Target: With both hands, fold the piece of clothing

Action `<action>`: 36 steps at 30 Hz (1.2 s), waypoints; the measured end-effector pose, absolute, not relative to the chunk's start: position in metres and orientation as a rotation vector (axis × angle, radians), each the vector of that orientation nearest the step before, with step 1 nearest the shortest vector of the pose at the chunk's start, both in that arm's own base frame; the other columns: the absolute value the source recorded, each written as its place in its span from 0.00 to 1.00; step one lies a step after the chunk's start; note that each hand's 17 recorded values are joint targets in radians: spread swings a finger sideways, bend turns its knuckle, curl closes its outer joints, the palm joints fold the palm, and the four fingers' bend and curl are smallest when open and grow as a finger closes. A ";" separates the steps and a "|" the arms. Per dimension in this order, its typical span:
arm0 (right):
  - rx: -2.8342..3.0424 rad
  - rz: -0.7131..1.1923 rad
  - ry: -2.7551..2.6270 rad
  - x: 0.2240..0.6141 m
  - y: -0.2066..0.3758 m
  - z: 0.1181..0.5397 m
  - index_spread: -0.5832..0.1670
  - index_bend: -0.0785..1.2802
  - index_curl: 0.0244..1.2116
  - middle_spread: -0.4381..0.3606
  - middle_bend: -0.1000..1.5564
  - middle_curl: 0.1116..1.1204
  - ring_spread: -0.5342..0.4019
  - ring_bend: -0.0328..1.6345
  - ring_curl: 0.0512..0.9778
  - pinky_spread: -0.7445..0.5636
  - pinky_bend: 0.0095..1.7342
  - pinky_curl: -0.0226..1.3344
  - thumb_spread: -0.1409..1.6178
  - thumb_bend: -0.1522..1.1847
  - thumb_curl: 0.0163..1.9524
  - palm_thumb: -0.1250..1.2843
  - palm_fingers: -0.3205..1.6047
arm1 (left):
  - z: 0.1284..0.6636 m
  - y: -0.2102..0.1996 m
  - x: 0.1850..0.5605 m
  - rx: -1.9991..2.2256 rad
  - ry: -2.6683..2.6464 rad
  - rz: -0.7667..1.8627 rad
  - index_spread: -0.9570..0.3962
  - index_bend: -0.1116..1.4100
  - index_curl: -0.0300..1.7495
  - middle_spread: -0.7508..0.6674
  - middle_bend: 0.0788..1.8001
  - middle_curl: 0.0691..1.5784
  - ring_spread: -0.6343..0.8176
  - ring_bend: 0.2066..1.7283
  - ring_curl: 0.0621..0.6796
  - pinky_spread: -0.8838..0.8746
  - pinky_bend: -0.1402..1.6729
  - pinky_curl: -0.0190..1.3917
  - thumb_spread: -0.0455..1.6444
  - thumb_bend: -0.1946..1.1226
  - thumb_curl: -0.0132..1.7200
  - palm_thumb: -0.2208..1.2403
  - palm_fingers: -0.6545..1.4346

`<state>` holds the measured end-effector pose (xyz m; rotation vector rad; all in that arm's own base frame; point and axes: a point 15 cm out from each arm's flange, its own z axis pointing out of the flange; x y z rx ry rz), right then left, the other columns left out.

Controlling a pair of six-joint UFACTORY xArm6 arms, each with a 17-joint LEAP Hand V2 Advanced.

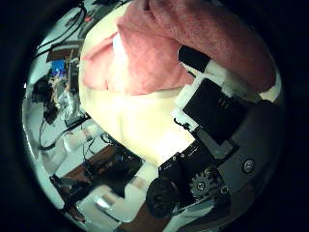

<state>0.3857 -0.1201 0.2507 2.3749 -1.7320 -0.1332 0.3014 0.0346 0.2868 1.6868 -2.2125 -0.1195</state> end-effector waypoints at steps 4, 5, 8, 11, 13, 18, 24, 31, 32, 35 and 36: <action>2.383 -0.078 -1.778 0.386 -0.124 0.291 0.43 0.83 0.76 0.39 0.83 0.70 0.34 0.84 0.69 0.38 0.79 0.48 0.60 0.23 0.42 0.85 0.75 | 0.290 0.037 0.299 1.697 -2.207 -0.109 0.62 0.19 0.22 0.60 0.06 0.16 0.61 0.21 0.24 0.59 0.29 0.25 0.72 0.13 0.19 0.52 0.39; 2.398 -0.057 -1.780 0.389 -0.121 0.303 0.43 0.83 0.76 0.39 0.83 0.70 0.34 0.84 0.69 0.38 0.79 0.48 0.60 0.23 0.43 0.85 0.75 | 0.290 0.038 0.298 1.696 -2.208 -0.112 0.62 0.19 0.22 0.60 0.06 0.16 0.61 0.21 0.24 0.59 0.29 0.25 0.72 0.13 0.19 0.52 0.39; 2.468 -0.030 -1.752 0.397 -0.090 0.330 0.44 0.83 0.76 0.40 0.84 0.70 0.35 0.83 0.70 0.38 0.78 0.49 0.60 0.22 0.45 0.85 0.75 | 0.291 0.047 0.298 1.719 -2.195 -0.102 0.62 0.19 0.22 0.60 0.06 0.16 0.61 0.21 0.24 0.59 0.29 0.25 0.72 0.13 0.19 0.52 0.39; 2.545 0.001 -1.695 0.405 -0.057 0.360 0.44 0.83 0.76 0.40 0.84 0.69 0.35 0.83 0.70 0.39 0.78 0.49 0.60 0.22 0.46 0.84 0.75 | 0.292 0.057 0.299 1.743 -2.176 -0.073 0.62 0.19 0.22 0.60 0.06 0.16 0.61 0.21 0.24 0.59 0.29 0.25 0.71 0.14 0.18 0.52 0.39; 2.577 0.015 -1.661 0.408 -0.040 0.374 0.45 0.83 0.75 0.41 0.84 0.69 0.35 0.83 0.70 0.39 0.78 0.49 0.60 0.21 0.47 0.84 0.75 | 0.291 0.055 0.297 1.740 -2.167 -0.055 0.62 0.19 0.22 0.59 0.06 0.16 0.61 0.20 0.24 0.59 0.29 0.25 0.71 0.13 0.18 0.53 0.40; 2.661 0.078 -1.563 0.417 0.034 0.397 0.45 0.83 0.75 0.41 0.84 0.69 0.35 0.83 0.71 0.38 0.77 0.50 0.61 0.21 0.50 0.84 0.75 | 0.289 0.076 0.291 1.767 -2.136 -0.010 0.62 0.19 0.22 0.59 0.06 0.16 0.61 0.20 0.24 0.59 0.29 0.25 0.72 0.14 0.19 0.53 0.40; 2.782 0.095 -1.376 0.437 0.151 0.400 0.46 0.84 0.75 0.41 0.85 0.68 0.35 0.83 0.71 0.39 0.77 0.51 0.61 0.20 0.52 0.84 0.75 | 0.285 0.079 0.296 1.758 -2.121 0.045 0.61 0.19 0.22 0.59 0.06 0.16 0.61 0.20 0.24 0.59 0.28 0.25 0.71 0.13 0.19 0.53 0.40; 2.839 0.021 -1.091 0.432 0.276 0.344 0.47 0.84 0.74 0.41 0.85 0.67 0.35 0.83 0.71 0.39 0.76 0.52 0.61 0.18 0.55 0.84 0.75 | 0.286 0.078 0.294 1.784 -2.097 0.075 0.61 0.19 0.22 0.58 0.06 0.16 0.61 0.20 0.24 0.59 0.28 0.25 0.72 0.14 0.19 0.54 0.40; 2.843 0.019 -1.073 0.433 0.286 0.335 0.47 0.84 0.74 0.41 0.85 0.67 0.35 0.83 0.71 0.39 0.76 0.52 0.61 0.18 0.55 0.84 0.75 | 0.287 0.087 0.292 1.805 -2.085 0.087 0.61 0.19 0.22 0.58 0.06 0.16 0.60 0.20 0.24 0.59 0.28 0.25 0.72 0.14 0.19 0.54 0.40; 2.856 0.020 -1.033 0.438 0.312 0.306 0.47 0.85 0.74 0.41 0.85 0.67 0.35 0.83 0.71 0.39 0.76 0.53 0.61 0.17 0.56 0.83 0.75 | 0.292 0.086 0.290 1.828 -2.071 0.121 0.61 0.19 0.22 0.57 0.06 0.16 0.60 0.20 0.24 0.59 0.28 0.25 0.72 0.14 0.19 0.54 0.40; 2.863 0.020 -1.004 0.435 0.324 0.297 0.47 0.85 0.74 0.41 0.85 0.67 0.35 0.83 0.71 0.39 0.76 0.53 0.61 0.16 0.56 0.82 0.76 | 0.291 0.079 0.291 1.821 -2.064 0.122 0.61 0.19 0.22 0.57 0.06 0.16 0.60 0.20 0.24 0.59 0.28 0.25 0.71 0.14 0.19 0.54 0.40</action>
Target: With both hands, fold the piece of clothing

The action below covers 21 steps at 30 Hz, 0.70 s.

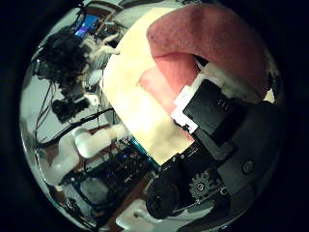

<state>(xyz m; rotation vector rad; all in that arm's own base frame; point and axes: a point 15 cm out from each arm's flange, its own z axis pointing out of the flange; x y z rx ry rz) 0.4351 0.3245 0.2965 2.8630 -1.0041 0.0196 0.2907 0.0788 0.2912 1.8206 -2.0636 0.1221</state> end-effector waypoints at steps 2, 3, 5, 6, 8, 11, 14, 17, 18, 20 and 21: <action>2.870 0.024 -0.978 0.431 0.346 0.278 0.47 0.85 0.74 0.41 0.85 0.67 0.35 0.83 0.71 0.38 0.75 0.53 0.62 0.15 0.56 0.82 0.76 | 0.292 0.078 0.291 1.832 -2.048 0.126 0.61 0.19 0.22 0.57 0.06 0.16 0.60 0.20 0.24 0.59 0.27 0.25 0.71 0.14 0.19 0.54 0.41; 2.867 0.022 -0.982 0.433 0.349 0.271 0.47 0.85 0.74 0.41 0.85 0.67 0.35 0.83 0.71 0.38 0.75 0.53 0.62 0.15 0.56 0.81 0.76 | 0.295 0.083 0.291 1.857 -2.035 0.127 0.61 0.19 0.22 0.57 0.06 0.16 0.60 0.20 0.24 0.59 0.27 0.25 0.71 0.14 0.19 0.54 0.41; 2.866 0.021 -0.984 0.436 0.352 0.262 0.47 0.85 0.74 0.41 0.86 0.66 0.35 0.83 0.71 0.38 0.75 0.53 0.62 0.14 0.56 0.81 0.75 | 0.303 0.080 0.292 1.885 -2.034 0.128 0.61 0.19 0.22 0.57 0.06 0.16 0.60 0.20 0.24 0.59 0.27 0.25 0.71 0.14 0.19 0.55 0.41; 2.870 0.024 -0.980 0.436 0.355 0.259 0.47 0.85 0.73 0.40 0.86 0.66 0.35 0.83 0.71 0.38 0.75 0.53 0.62 0.14 0.56 0.81 0.75 | 0.303 0.072 0.294 1.881 -2.034 0.121 0.60 0.20 0.22 0.57 0.06 0.16 0.60 0.20 0.23 0.59 0.27 0.25 0.71 0.14 0.19 0.55 0.41; 2.894 0.040 -0.959 0.432 0.373 0.253 0.46 0.85 0.73 0.40 0.86 0.66 0.35 0.83 0.71 0.38 0.75 0.53 0.62 0.13 0.56 0.80 0.76 | 0.303 0.049 0.299 1.876 -2.038 0.096 0.60 0.20 0.22 0.57 0.06 0.16 0.60 0.19 0.23 0.59 0.27 0.25 0.71 0.14 0.19 0.56 0.41; 2.907 0.053 -0.954 0.427 0.388 0.247 0.46 0.83 0.72 0.40 0.83 0.63 0.35 0.82 0.67 0.34 0.71 0.51 0.64 0.08 0.54 0.71 0.77 | 0.308 0.041 0.307 1.916 -2.056 0.099 0.60 0.20 0.23 0.57 0.06 0.16 0.60 0.19 0.23 0.59 0.26 0.24 0.71 0.14 0.20 0.58 0.41; 2.904 0.049 -0.950 0.425 0.391 0.240 0.44 0.78 0.70 0.39 0.81 0.60 0.33 0.80 0.63 0.27 0.67 0.48 0.66 0.09 0.51 0.68 0.75 | 0.314 0.041 0.302 1.943 -2.056 0.112 0.60 0.20 0.23 0.57 0.06 0.16 0.60 0.19 0.23 0.59 0.26 0.24 0.71 0.14 0.20 0.59 0.42; 2.890 0.036 -0.938 0.420 0.390 0.237 0.38 0.66 0.67 0.35 0.72 0.55 0.27 0.76 0.59 0.18 0.64 0.44 0.68 0.10 0.49 0.68 0.66 | 0.318 0.046 0.301 1.971 -2.048 0.131 0.60 0.20 0.23 0.56 0.06 0.16 0.59 0.19 0.23 0.59 0.26 0.24 0.71 0.14 0.20 0.60 0.42; 2.876 0.026 -0.941 0.419 0.386 0.237 0.35 0.62 0.66 0.34 0.70 0.53 0.25 0.74 0.57 0.16 0.64 0.43 0.68 0.11 0.48 0.70 0.62 | 0.321 0.047 0.300 1.984 -2.045 0.140 0.60 0.20 0.23 0.56 0.06 0.16 0.59 0.19 0.22 0.59 0.26 0.24 0.71 0.14 0.20 0.60 0.42; 2.847 0.002 -0.955 0.418 0.375 0.238 0.32 0.56 0.65 0.32 0.67 0.52 0.23 0.73 0.56 0.15 0.65 0.43 0.68 0.11 0.47 0.71 0.57 | 0.324 0.051 0.298 2.003 -2.034 0.149 0.60 0.20 0.23 0.56 0.06 0.16 0.59 0.18 0.22 0.59 0.26 0.24 0.70 0.14 0.21 0.60 0.42; 2.839 -0.008 -0.959 0.417 0.372 0.237 0.30 0.52 0.63 0.31 0.64 0.51 0.22 0.71 0.54 0.15 0.64 0.42 0.68 0.10 0.46 0.71 0.50 | 0.325 0.052 0.297 2.011 -2.031 0.150 0.60 0.20 0.23 0.56 0.06 0.16 0.59 0.18 0.22 0.59 0.25 0.24 0.70 0.14 0.21 0.61 0.42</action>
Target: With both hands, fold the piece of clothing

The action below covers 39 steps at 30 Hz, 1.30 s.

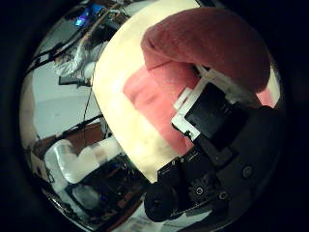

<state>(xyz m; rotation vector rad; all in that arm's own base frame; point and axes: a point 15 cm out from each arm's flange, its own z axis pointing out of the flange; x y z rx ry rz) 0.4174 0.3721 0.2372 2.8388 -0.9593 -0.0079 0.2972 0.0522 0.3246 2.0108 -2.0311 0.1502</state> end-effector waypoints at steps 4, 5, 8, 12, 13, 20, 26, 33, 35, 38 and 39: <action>2.828 -0.030 -0.958 0.413 0.371 0.236 0.26 0.42 0.58 0.30 0.61 0.49 0.23 0.67 0.50 0.24 0.60 0.40 0.68 0.10 0.43 0.71 0.38 | 0.329 0.060 0.294 2.056 -2.014 0.161 0.59 0.20 0.24 0.56 0.06 0.16 0.58 0.18 0.22 0.59 0.25 0.24 0.70 0.14 0.22 0.62 0.43; 2.822 -0.035 -0.958 0.412 0.369 0.236 0.26 0.41 0.58 0.30 0.61 0.49 0.23 0.66 0.49 0.26 0.59 0.40 0.68 0.10 0.43 0.71 0.37 | 0.330 0.061 0.294 2.068 -2.006 0.161 0.59 0.20 0.24 0.56 0.06 0.16 0.58 0.18 0.22 0.59 0.25 0.24 0.70 0.14 0.22 0.62 0.43; 2.815 -0.042 -0.937 0.404 0.371 0.239 0.28 0.38 0.54 0.33 0.58 0.47 0.29 0.63 0.46 0.39 0.55 0.38 0.67 0.09 0.41 0.70 0.30 | 0.329 0.075 0.287 2.133 -1.952 0.140 0.59 0.20 0.24 0.55 0.06 0.16 0.58 0.18 0.22 0.59 0.25 0.25 0.70 0.13 0.22 0.62 0.43; 2.780 -0.065 -0.941 0.401 0.361 0.238 0.31 0.35 0.50 0.36 0.52 0.43 0.39 0.59 0.42 0.55 0.53 0.36 0.67 0.09 0.38 0.69 0.24 | 0.329 0.085 0.284 2.178 -1.924 0.124 0.58 0.20 0.24 0.55 0.05 0.15 0.58 0.17 0.22 0.59 0.25 0.25 0.69 0.13 0.22 0.63 0.43; 2.777 -0.066 -0.939 0.400 0.361 0.238 0.31 0.35 0.50 0.37 0.51 0.42 0.41 0.58 0.42 0.58 0.53 0.35 0.67 0.10 0.38 0.69 0.24 | 0.328 0.086 0.283 2.183 -1.915 0.121 0.58 0.20 0.24 0.55 0.05 0.15 0.58 0.17 0.22 0.59 0.25 0.25 0.69 0.13 0.22 0.63 0.43; 2.745 -0.080 -0.952 0.398 0.349 0.243 0.37 0.31 0.44 0.46 0.41 0.35 0.61 0.50 0.34 0.81 0.50 0.31 0.67 0.09 0.33 0.65 0.19 | 0.322 0.093 0.280 2.199 -1.881 0.111 0.58 0.20 0.25 0.54 0.05 0.15 0.59 0.17 0.22 0.59 0.24 0.25 0.69 0.13 0.23 0.64 0.43; 2.664 -0.120 -1.079 0.410 0.292 0.277 0.37 0.25 0.38 0.61 0.32 0.28 0.75 0.44 0.28 0.89 0.48 0.28 0.68 0.10 0.30 0.66 0.17 | 0.321 0.089 0.281 2.185 -1.890 0.111 0.58 0.20 0.25 0.54 0.05 0.15 0.59 0.17 0.22 0.59 0.24 0.25 0.68 0.13 0.23 0.63 0.43; 2.672 -0.070 -1.287 0.425 0.226 0.352 0.36 0.20 0.33 0.64 0.28 0.25 0.80 0.39 0.23 0.92 0.42 0.24 0.68 0.10 0.29 0.71 0.20 | 0.318 0.088 0.281 2.173 -1.886 0.107 0.58 0.20 0.25 0.54 0.06 0.14 0.58 0.17 0.22 0.59 0.24 0.25 0.68 0.13 0.24 0.63 0.43; 2.648 -0.079 -1.320 0.416 0.208 0.369 0.36 0.20 0.33 0.64 0.27 0.24 0.81 0.38 0.22 0.92 0.41 0.23 0.68 0.10 0.29 0.71 0.20 | 0.319 0.087 0.281 2.170 -1.892 0.110 0.58 0.20 0.25 0.54 0.05 0.14 0.58 0.17 0.22 0.59 0.24 0.25 0.68 0.13 0.24 0.63 0.43; 2.574 -0.122 -1.383 0.394 0.169 0.396 0.37 0.21 0.33 0.65 0.26 0.24 0.82 0.34 0.20 0.91 0.37 0.22 0.69 0.08 0.28 0.66 0.19 | 0.322 0.082 0.281 2.158 -1.909 0.111 0.58 0.20 0.25 0.54 0.06 0.14 0.58 0.16 0.22 0.58 0.24 0.25 0.68 0.13 0.24 0.63 0.43; 2.537 -0.142 -1.416 0.384 0.151 0.407 0.37 0.20 0.32 0.65 0.26 0.23 0.83 0.33 0.20 0.91 0.36 0.22 0.70 0.09 0.28 0.64 0.19 | 0.321 0.081 0.280 2.156 -1.906 0.108 0.58 0.20 0.25 0.54 0.05 0.14 0.58 0.16 0.22 0.58 0.24 0.25 0.68 0.14 0.24 0.64 0.44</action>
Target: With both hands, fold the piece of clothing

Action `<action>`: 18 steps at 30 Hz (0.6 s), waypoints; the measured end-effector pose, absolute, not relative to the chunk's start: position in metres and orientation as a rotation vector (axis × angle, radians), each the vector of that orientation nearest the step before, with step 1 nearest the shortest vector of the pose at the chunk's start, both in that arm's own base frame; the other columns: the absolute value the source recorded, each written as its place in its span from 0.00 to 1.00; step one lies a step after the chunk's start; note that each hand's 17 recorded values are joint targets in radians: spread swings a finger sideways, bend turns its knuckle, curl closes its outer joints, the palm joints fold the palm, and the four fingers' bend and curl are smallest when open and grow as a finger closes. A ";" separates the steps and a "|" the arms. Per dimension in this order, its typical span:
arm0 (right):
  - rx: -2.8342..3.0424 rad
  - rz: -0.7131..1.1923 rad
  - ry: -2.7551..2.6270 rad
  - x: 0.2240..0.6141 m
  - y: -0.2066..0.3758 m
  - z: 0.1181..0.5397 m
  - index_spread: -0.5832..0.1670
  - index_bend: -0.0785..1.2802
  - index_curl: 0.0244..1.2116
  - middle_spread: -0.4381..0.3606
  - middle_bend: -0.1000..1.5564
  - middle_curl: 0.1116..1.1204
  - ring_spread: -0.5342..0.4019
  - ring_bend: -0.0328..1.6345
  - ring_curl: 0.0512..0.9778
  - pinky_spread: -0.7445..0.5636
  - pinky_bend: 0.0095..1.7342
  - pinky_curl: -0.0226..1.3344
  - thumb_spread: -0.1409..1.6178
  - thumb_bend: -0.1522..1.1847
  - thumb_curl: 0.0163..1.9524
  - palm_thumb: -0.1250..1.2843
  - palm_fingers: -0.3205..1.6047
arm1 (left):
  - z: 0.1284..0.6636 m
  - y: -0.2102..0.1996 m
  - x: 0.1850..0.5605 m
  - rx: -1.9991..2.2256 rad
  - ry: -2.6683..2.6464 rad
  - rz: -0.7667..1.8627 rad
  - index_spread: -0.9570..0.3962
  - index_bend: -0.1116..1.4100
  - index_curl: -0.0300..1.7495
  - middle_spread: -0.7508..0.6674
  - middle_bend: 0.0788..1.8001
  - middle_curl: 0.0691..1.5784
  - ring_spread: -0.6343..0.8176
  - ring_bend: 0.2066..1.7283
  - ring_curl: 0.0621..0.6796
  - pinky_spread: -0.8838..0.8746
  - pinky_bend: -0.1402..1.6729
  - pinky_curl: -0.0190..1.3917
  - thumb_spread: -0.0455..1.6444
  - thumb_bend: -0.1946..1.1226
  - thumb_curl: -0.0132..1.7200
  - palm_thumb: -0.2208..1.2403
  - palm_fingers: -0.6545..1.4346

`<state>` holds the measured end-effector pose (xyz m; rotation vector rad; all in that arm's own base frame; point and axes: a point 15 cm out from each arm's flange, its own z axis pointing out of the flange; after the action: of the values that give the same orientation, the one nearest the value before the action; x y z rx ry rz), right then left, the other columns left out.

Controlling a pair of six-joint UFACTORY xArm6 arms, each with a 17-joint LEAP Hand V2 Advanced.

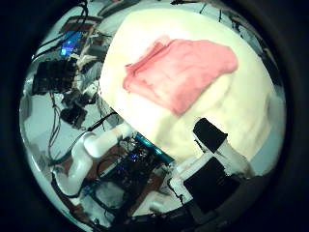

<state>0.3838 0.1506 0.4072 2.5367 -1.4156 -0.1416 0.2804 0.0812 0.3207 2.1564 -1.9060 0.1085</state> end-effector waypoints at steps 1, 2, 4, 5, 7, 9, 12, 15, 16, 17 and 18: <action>2.505 -0.162 -1.434 0.375 0.139 0.414 0.37 0.20 0.32 0.65 0.25 0.23 0.83 0.32 0.19 0.91 0.36 0.21 0.71 0.09 0.27 0.63 0.19 | 0.320 0.081 0.281 2.156 -1.904 0.108 0.58 0.20 0.25 0.54 0.05 0.14 0.58 0.16 0.22 0.58 0.24 0.25 0.68 0.13 0.24 0.64 0.44; 2.471 -0.191 -1.444 0.364 0.128 0.419 0.38 0.20 0.32 0.67 0.24 0.23 0.84 0.30 0.19 0.90 0.34 0.21 0.73 0.09 0.26 0.61 0.18 | 0.319 0.081 0.282 2.154 -1.906 0.110 0.58 0.20 0.25 0.54 0.05 0.14 0.58 0.16 0.22 0.58 0.24 0.25 0.68 0.13 0.24 0.64 0.44; 2.412 -0.234 -1.483 0.342 0.105 0.435 0.39 0.20 0.32 0.68 0.23 0.22 0.84 0.28 0.18 0.90 0.33 0.21 0.74 0.09 0.26 0.59 0.17 | 0.318 0.079 0.282 2.144 -1.915 0.108 0.58 0.20 0.25 0.53 0.06 0.15 0.58 0.16 0.21 0.58 0.24 0.25 0.68 0.13 0.24 0.64 0.44; 2.382 -0.253 -1.511 0.332 0.092 0.442 0.39 0.20 0.31 0.68 0.22 0.22 0.85 0.27 0.17 0.89 0.32 0.20 0.75 0.09 0.25 0.58 0.16 | 0.318 0.076 0.282 2.130 -1.926 0.103 0.57 0.20 0.25 0.53 0.06 0.15 0.58 0.16 0.21 0.58 0.24 0.25 0.68 0.13 0.24 0.64 0.44; 2.321 -0.299 -1.546 0.317 0.071 0.443 0.40 0.19 0.30 0.68 0.21 0.22 0.86 0.26 0.16 0.89 0.30 0.20 0.77 0.10 0.24 0.56 0.16 | 0.317 0.071 0.281 2.119 -1.929 0.090 0.57 0.20 0.25 0.53 0.06 0.15 0.58 0.16 0.21 0.58 0.24 0.25 0.68 0.13 0.24 0.64 0.44; 2.278 -0.334 -1.560 0.304 0.060 0.434 0.39 0.18 0.29 0.69 0.20 0.21 0.86 0.24 0.16 0.88 0.29 0.20 0.78 0.10 0.23 0.56 0.16 | 0.316 0.071 0.283 2.127 -1.927 0.088 0.57 0.20 0.25 0.53 0.06 0.15 0.58 0.16 0.21 0.58 0.24 0.25 0.68 0.13 0.24 0.64 0.44; 2.232 -0.364 -1.604 0.280 0.039 0.420 0.40 0.18 0.28 0.70 0.19 0.21 0.87 0.23 0.16 0.88 0.27 0.20 0.79 0.10 0.22 0.55 0.16 | 0.316 0.070 0.281 2.113 -1.936 0.087 0.57 0.20 0.25 0.53 0.06 0.15 0.58 0.16 0.21 0.58 0.23 0.25 0.68 0.13 0.24 0.64 0.44; 2.227 -0.350 -1.652 0.275 0.028 0.408 0.40 0.18 0.27 0.70 0.19 0.21 0.87 0.22 0.16 0.87 0.27 0.20 0.80 0.10 0.21 0.55 0.16 | 0.312 0.067 0.282 2.108 -1.935 0.078 0.57 0.20 0.25 0.53 0.06 0.15 0.58 0.16 0.21 0.58 0.23 0.25 0.68 0.13 0.25 0.64 0.44; 2.224 -0.325 -1.708 0.276 0.019 0.401 0.40 0.18 0.27 0.70 0.18 0.21 0.87 0.22 0.16 0.87 0.26 0.20 0.80 0.10 0.21 0.55 0.17 | 0.311 0.068 0.284 2.113 -1.937 0.079 0.58 0.20 0.25 0.53 0.06 0.15 0.58 0.16 0.21 0.58 0.23 0.25 0.68 0.13 0.25 0.64 0.44; 2.223 -0.316 -1.728 0.275 0.016 0.400 0.40 0.18 0.26 0.70 0.18 0.21 0.87 0.21 0.16 0.87 0.26 0.21 0.80 0.10 0.21 0.55 0.17 | 0.310 0.068 0.282 2.109 -1.939 0.078 0.58 0.20 0.25 0.53 0.06 0.15 0.58 0.16 0.21 0.58 0.23 0.25 0.68 0.13 0.25 0.64 0.44; 2.224 -0.309 -1.751 0.272 0.013 0.397 0.40 0.18 0.26 0.70 0.18 0.21 0.87 0.21 0.16 0.87 0.26 0.21 0.80 0.10 0.20 0.55 0.17 | 0.310 0.067 0.281 2.101 -1.942 0.078 0.58 0.20 0.25 0.53 0.06 0.15 0.58 0.16 0.21 0.58 0.23 0.25 0.68 0.13 0.25 0.64 0.44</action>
<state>0.2722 0.0127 0.3974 2.2236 -1.7510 -0.3089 0.2812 0.0674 0.3102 2.1014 -1.9417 0.0781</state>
